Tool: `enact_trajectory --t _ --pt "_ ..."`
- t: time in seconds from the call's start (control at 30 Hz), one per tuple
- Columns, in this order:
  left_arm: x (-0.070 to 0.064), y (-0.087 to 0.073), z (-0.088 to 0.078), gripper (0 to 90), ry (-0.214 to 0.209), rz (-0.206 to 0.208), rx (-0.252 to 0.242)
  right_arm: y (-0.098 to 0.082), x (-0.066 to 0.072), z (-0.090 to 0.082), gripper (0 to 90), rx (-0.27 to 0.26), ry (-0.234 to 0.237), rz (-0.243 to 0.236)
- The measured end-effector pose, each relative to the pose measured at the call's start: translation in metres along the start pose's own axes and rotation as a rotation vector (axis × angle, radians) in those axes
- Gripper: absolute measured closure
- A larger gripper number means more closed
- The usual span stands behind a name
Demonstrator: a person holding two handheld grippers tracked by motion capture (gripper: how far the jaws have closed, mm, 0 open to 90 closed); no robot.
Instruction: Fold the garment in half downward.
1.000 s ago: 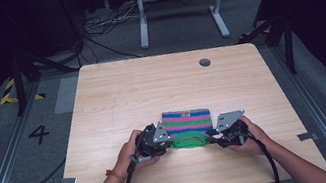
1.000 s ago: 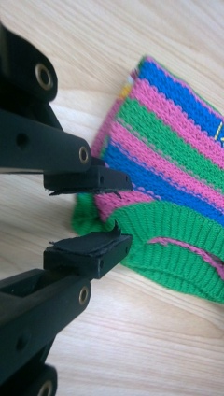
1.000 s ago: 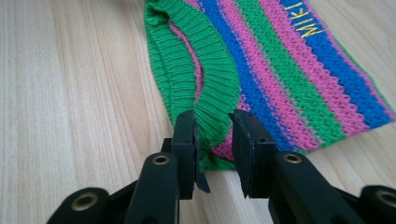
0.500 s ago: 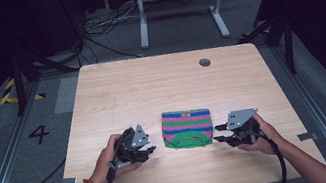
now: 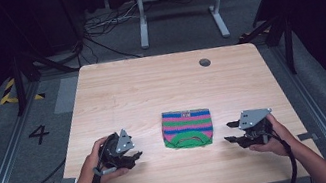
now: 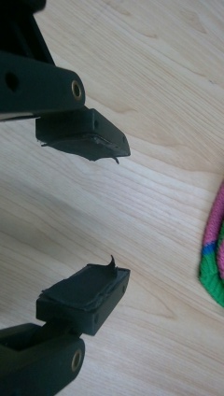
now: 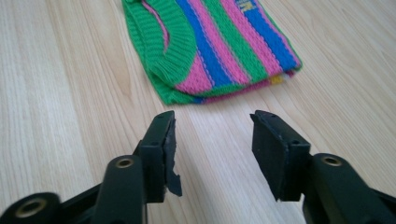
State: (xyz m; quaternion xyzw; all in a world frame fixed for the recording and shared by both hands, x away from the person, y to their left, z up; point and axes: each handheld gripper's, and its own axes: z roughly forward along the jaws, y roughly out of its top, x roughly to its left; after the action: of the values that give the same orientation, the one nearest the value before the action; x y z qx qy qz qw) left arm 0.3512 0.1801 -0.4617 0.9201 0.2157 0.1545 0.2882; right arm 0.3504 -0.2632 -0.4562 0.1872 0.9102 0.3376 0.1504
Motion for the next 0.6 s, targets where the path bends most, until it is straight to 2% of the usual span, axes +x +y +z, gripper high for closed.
enact_trajectory --t 0.17,0.33,0.4,0.6 --pt "0.003 -0.011 -0.003 30.5 0.002 -0.024 0.005 -0.012 -0.003 -0.005 42.2 0.021 -0.027 0.022" --pt "0.004 -0.024 -0.008 25.4 -0.01 -0.064 -0.002 -0.032 -0.005 -0.014 34.0 0.028 -0.068 0.072" --pt "0.004 -0.031 -0.011 24.8 -0.01 -0.071 0.0 -0.035 -0.006 -0.015 33.9 0.028 -0.069 0.079" --pt "0.006 -0.048 -0.017 22.2 -0.013 -0.118 0.0 -0.058 -0.009 -0.025 29.2 0.032 -0.102 0.132"
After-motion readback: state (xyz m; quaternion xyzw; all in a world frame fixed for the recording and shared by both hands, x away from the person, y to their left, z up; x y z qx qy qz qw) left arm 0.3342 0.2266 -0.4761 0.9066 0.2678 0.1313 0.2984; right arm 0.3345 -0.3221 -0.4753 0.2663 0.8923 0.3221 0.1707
